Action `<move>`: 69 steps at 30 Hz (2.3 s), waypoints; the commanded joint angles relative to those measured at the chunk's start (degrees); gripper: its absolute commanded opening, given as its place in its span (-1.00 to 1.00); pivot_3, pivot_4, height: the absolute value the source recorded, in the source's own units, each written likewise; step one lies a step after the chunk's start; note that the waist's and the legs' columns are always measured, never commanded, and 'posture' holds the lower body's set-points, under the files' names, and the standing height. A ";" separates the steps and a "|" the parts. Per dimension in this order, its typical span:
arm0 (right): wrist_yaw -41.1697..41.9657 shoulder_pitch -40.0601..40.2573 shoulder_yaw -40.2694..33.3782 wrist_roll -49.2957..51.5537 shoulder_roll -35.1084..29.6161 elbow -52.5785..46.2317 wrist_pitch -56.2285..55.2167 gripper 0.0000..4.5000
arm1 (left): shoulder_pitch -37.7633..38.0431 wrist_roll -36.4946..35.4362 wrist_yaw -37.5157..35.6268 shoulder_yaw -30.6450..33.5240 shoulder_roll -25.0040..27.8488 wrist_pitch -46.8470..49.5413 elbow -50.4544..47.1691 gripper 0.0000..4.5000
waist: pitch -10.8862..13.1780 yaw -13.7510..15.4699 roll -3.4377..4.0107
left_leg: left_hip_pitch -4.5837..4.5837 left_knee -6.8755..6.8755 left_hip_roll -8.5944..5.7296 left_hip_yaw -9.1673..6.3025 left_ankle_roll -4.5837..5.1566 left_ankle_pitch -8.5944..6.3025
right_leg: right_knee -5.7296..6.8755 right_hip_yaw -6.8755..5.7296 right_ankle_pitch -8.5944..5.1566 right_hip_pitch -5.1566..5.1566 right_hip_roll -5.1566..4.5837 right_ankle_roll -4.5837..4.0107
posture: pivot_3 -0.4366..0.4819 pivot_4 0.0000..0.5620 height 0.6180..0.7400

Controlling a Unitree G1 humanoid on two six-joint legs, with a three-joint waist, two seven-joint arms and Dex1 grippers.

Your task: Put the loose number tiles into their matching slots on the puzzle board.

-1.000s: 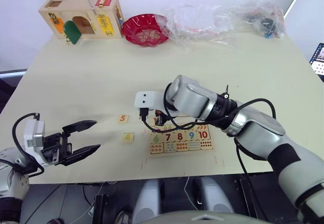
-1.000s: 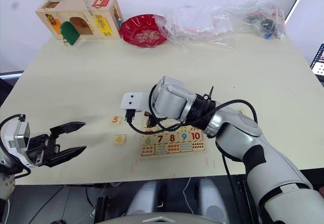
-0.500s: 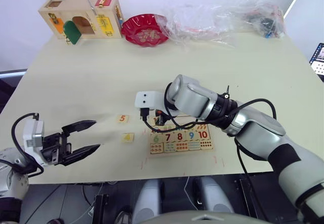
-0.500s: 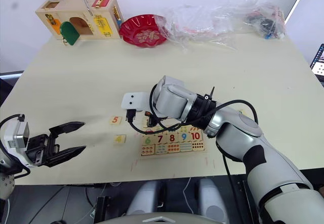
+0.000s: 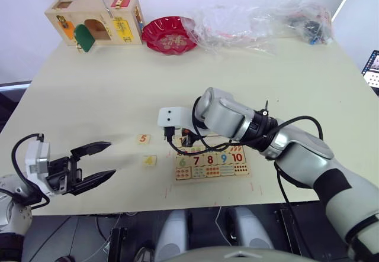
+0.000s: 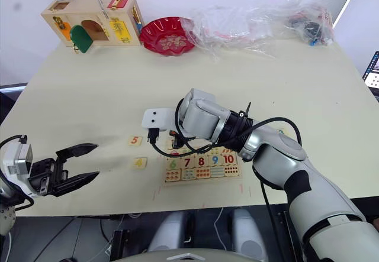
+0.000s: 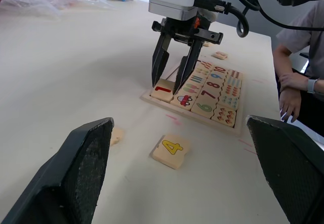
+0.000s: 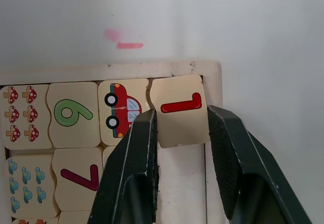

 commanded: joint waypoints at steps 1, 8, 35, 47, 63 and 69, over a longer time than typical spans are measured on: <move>0.61 0.59 -0.48 -0.09 0.59 -0.01 0.29 -0.61 | 0.31 -0.32 -1.78 1.83 0.76 -0.59 -0.77 1.00 | 0.00 0.00 0.00 | 0.00 0.00 0.00 0.00 0.00 0.00 | 0.00 0.00 0.00 0.00 0.00 0.00 | -0.05 -0.47 1.00; 0.83 0.75 -0.52 -0.14 0.78 -0.12 0.50 -0.61 | 0.66 -0.48 -1.78 2.22 0.78 -0.37 -0.99 1.00 | 0.01 0.01 0.01 | 0.00 -0.01 0.00 0.00 0.00 0.00 | -0.01 0.00 0.00 0.00 -0.01 -0.01 | -0.05 -0.47 1.00; 2.20 0.15 -2.06 -0.59 0.54 -0.25 0.73 0.43 | -1.91 0.46 -1.78 2.31 0.02 0.83 -0.06 1.00 | 0.01 0.00 0.00 | -0.01 -0.05 -0.01 0.00 0.00 0.00 | -0.04 -0.02 -0.01 -0.01 -0.02 -0.01 | -0.05 -0.47 1.00; 5.39 -2.63 -6.14 1.18 -2.60 -4.07 0.97 0.43 | -3.16 0.78 -1.78 1.96 0.30 0.93 1.07 1.00 | 0.04 0.02 0.00 | -0.02 -0.06 0.00 -0.01 0.00 0.00 | -0.04 -0.03 -0.01 -0.02 -0.02 -0.02 | -0.05 -0.47 1.00; 3.00 4.85 -17.91 5.75 -4.21 -8.17 -7.59 0.43 | -4.75 0.60 -1.78 0.78 0.76 1.61 1.23 1.00 | 0.05 0.02 -0.06 | -0.03 -0.09 -0.01 0.00 0.00 0.00 | -0.06 -0.05 -0.01 -0.01 -0.04 -0.02 | -0.05 -0.47 1.00; 3.24 6.64 -17.05 4.76 -4.01 -4.94 -12.66 -0.32 | -4.29 0.30 -1.78 0.53 1.19 1.17 1.86 1.00 | 0.05 0.05 -0.06 | -0.02 -0.09 0.01 0.01 0.00 0.00 | -0.06 -0.07 -0.02 -0.02 -0.02 -0.03 | -0.05 -0.47 1.00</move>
